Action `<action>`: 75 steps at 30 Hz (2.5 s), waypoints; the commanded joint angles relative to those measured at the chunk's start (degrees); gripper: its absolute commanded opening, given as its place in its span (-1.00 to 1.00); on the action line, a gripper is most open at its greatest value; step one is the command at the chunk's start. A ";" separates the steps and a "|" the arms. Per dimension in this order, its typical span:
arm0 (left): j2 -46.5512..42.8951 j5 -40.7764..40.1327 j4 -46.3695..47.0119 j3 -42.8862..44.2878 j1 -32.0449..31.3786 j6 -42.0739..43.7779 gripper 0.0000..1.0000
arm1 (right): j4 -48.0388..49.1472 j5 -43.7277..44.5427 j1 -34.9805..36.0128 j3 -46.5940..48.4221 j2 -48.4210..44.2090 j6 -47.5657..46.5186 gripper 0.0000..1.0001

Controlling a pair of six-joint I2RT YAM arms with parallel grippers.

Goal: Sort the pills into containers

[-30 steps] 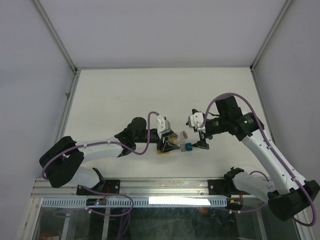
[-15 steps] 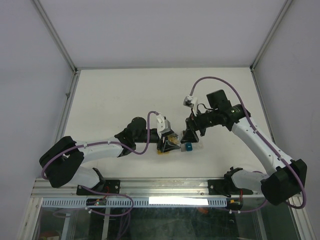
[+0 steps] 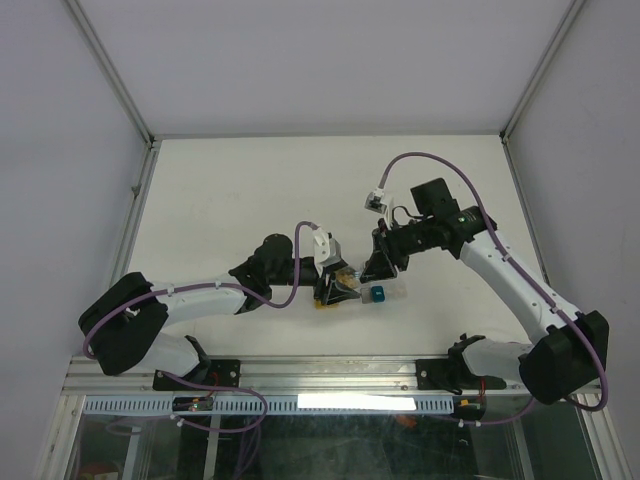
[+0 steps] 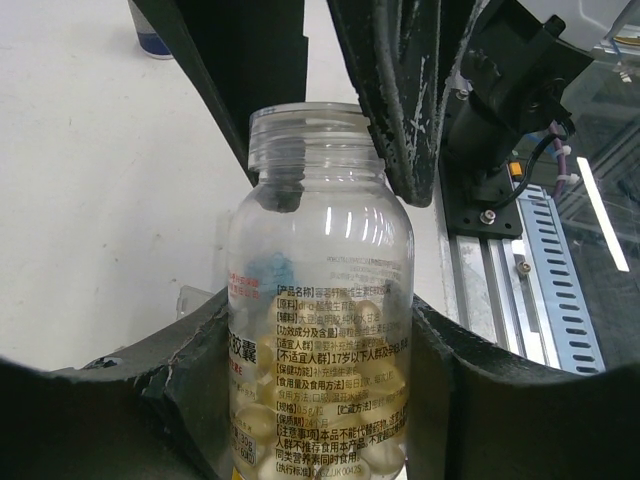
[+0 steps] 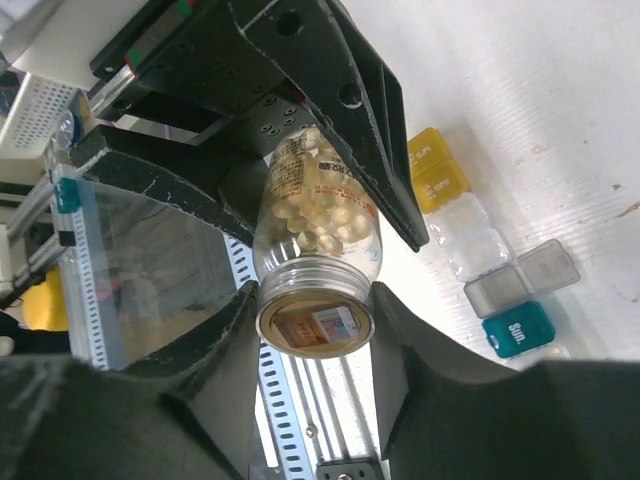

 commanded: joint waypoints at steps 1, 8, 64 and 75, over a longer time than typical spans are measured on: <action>-0.93 1.61 4.21 0.55 0.46 -0.61 -1.00 | -0.05 -2.60 0.24 2.74 -0.36 -1.96 -0.64; -0.64 5.60 5.70 0.27 0.55 -3.31 -1.00 | -3.88 3.87 5.65 6.83 -1.02 -19.07 -1.00; -1.64 -5.99 8.56 -0.78 -1.47 -4.97 -1.00 | 7.14 -7.42 -2.57 -0.33 0.71 12.65 -0.08; -1.09 -5.30 7.54 0.19 -1.42 -5.05 -1.00 | 7.66 -8.01 -2.61 0.35 0.99 12.74 -0.36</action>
